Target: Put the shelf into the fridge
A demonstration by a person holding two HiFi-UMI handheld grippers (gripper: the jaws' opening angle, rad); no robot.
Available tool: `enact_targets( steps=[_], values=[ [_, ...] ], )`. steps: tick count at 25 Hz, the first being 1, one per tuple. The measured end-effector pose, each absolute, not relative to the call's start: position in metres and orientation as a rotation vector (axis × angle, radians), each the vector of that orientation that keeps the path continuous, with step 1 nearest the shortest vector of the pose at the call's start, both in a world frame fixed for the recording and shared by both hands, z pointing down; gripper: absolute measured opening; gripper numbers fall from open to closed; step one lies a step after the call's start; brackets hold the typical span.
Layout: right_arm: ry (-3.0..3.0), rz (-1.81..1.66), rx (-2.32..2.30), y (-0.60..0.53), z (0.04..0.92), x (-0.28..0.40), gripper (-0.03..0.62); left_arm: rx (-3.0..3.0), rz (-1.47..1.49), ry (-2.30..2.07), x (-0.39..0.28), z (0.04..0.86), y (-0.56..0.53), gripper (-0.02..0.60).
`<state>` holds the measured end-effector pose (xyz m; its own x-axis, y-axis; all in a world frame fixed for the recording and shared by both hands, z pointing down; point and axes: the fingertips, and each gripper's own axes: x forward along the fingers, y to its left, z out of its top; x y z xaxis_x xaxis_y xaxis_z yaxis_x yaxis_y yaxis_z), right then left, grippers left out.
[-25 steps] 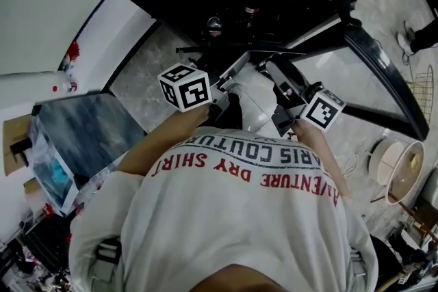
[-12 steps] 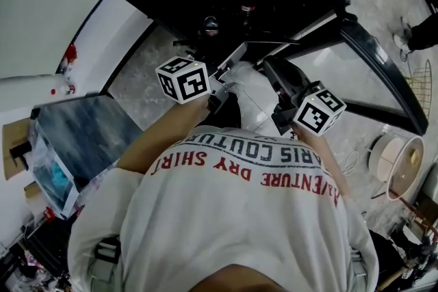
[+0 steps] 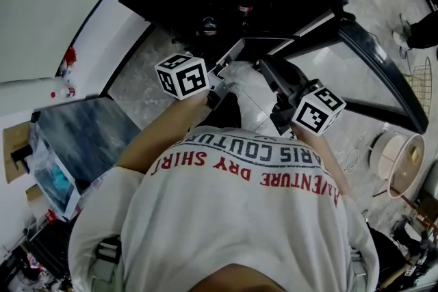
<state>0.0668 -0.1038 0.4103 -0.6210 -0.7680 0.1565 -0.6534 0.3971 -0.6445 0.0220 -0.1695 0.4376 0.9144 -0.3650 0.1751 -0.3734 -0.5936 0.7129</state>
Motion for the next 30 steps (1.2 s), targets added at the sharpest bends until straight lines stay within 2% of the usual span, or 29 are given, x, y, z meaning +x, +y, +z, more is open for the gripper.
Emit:
enact_targets(
  steps=[30],
  values=[
    [2.465, -1.054, -1.280, -0.117, 0.419, 0.068, 0.034, 2.324, -0.003, -0.632, 0.029, 0.440, -0.212, 0.141]
  ],
)
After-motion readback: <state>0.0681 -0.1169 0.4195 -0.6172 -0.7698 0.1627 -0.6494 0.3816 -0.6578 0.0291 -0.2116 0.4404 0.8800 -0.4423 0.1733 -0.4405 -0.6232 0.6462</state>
